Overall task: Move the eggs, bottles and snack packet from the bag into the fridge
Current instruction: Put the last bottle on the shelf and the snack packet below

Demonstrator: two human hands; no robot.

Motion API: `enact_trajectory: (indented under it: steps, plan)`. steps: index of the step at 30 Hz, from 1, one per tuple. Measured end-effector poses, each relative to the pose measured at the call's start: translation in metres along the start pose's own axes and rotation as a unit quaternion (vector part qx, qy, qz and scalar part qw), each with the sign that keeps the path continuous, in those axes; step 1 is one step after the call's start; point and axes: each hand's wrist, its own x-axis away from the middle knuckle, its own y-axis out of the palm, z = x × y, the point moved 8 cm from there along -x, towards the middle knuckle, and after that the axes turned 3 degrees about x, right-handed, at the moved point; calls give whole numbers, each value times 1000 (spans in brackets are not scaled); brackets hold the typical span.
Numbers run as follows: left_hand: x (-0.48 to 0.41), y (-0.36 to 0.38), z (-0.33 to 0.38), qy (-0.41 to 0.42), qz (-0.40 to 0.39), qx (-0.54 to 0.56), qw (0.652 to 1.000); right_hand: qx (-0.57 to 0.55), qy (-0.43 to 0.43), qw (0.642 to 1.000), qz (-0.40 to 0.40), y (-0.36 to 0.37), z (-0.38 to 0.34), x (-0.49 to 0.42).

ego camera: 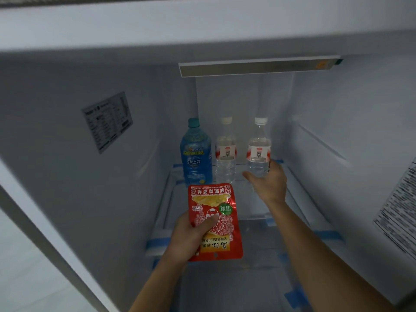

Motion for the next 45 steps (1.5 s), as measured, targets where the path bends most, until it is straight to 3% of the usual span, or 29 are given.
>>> enact_trajectory:
  steps: [20, 24, 29, 33, 39, 45]
  plan:
    - [3, 2, -1, 14, 2, 3, 1000, -82, 27, 996, -33, -7, 12, 6]
    - [9, 1, 2, 24, -2, 21, 999, -77, -3, 997, -5, -32, -1, 46]
    - [44, -4, -10, 17, 12, 74, 997, -11, -106, 994, 23, -72, -19, 122]
    - [89, 3, -48, -19, -21, 97, 995, 40, -167, 985, 4, -92, -8, 197]
    - [119, 8, -126, -140, -43, 98, 984, 126, -164, 977, -52, -82, 51, 275]
    - [114, -2, -209, -229, 5, 62, 972, 232, -45, 953, -189, -41, 140, 317]
